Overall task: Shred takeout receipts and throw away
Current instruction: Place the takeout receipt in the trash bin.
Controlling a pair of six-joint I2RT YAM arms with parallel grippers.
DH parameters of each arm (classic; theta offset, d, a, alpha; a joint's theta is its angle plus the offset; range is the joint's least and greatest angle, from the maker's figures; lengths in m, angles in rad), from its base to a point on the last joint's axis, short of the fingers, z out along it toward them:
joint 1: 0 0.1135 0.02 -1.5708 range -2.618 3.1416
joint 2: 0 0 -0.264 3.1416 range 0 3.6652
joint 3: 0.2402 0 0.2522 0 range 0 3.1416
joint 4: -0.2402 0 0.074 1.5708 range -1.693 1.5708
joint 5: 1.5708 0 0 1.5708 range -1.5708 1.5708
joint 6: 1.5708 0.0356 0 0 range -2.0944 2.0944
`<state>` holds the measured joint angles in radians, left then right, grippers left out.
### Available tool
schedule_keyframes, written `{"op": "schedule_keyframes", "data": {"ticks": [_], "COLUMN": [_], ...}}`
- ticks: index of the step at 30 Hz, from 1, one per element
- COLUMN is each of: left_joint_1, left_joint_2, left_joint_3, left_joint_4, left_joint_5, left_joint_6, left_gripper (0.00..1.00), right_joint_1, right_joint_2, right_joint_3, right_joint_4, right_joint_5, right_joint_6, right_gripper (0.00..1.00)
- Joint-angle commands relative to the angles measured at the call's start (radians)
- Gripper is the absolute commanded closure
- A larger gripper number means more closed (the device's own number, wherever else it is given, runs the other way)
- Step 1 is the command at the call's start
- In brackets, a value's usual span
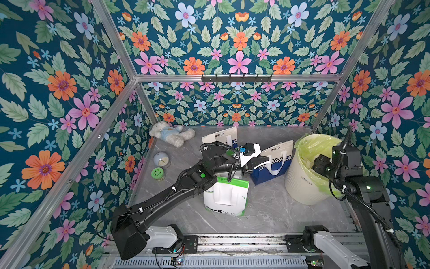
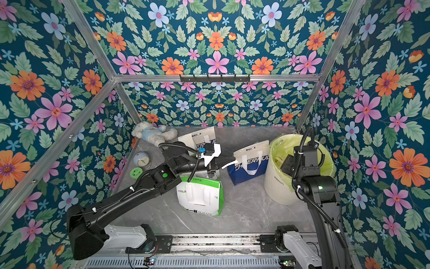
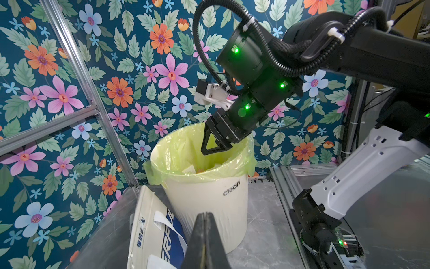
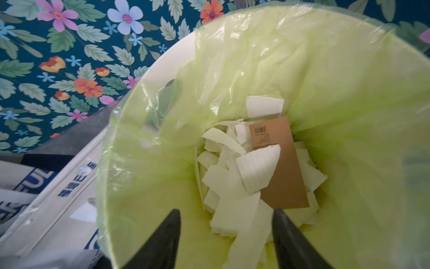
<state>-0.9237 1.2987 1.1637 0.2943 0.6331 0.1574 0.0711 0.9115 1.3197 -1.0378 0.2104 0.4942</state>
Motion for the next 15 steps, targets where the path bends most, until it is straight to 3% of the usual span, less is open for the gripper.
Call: {"op": "schedule_keyframes", "data": {"ticks": [1,7,15], "left_joint_1": [0.0,-0.001,-0.006], "left_joint_2": [0.005,0.024,0.051], "left_joint_3": [0.002,0.002,-0.008], "left_joint_4": [0.005,0.019,0.137], "left_joint_5": [-0.002,-0.025,-0.056], "left_joint_6": [0.003,-0.023,-0.142], "left_gripper": [1.0,1.0,1.0], "right_joint_1": [-0.005,-0.005,-0.005], "right_joint_2": [0.025,0.022,-0.084], "right_joint_3": [0.029,0.048,-0.063], "right_joint_4": [-0.039,-0.022,0.36], "right_joint_5": [-0.139,-0.268,-0.898], "right_joint_6": [0.017,0.006,-0.04], "right_gripper": [0.26,0.21,0.3]}}
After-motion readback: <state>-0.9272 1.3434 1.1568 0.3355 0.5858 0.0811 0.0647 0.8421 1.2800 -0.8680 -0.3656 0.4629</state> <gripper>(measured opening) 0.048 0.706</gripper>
